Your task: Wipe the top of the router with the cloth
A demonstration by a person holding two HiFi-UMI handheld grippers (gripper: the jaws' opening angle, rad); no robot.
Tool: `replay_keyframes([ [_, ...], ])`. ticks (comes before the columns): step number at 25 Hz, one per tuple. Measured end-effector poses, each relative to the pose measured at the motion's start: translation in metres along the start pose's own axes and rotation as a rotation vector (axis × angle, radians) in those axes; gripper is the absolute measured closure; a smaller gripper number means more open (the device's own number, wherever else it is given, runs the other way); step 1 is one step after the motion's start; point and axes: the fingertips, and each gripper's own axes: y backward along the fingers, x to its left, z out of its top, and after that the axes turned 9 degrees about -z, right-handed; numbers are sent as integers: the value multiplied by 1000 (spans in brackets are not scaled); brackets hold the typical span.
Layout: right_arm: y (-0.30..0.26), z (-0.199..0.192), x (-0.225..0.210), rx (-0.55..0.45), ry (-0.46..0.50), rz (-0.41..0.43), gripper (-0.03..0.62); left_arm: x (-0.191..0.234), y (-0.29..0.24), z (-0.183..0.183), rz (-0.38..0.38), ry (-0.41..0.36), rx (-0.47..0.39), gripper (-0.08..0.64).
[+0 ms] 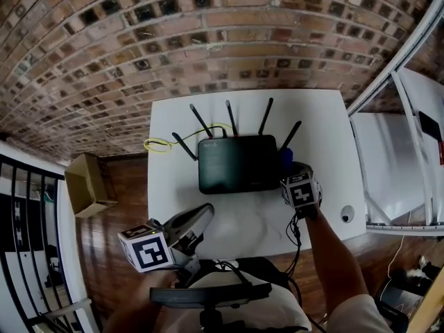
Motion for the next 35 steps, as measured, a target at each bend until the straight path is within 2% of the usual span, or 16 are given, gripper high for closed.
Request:
replay_keyframes([
  [4,5,3,1,-16,12,49,482,-4,-5,-4,28,-16,-22,541],
  [8,7,4,0,-51,30,88,480,-9,-11,-10,13,-7,-60,541],
  [13,8,3,-1,-74,19,96,479,-7,-11,-15,30,-5,-62,541],
  [16,18,9,-4,-93,-13,76,479,-4,-10,-13,23,6,-56,541],
  [19,38,23,-10,-135,-21,15,479,3,-7,-11,24,14,-32,541],
  [22,60,39,-6,-168,-30,-23,479,10,-3,-5,22,-9,-21,541],
  [29,93,90,55,-237,-80,9,479,33,19,9,25,-30,11,541],
  [35,65,136,126,-215,-83,75,479,49,40,15,-2,-23,24,541],
])
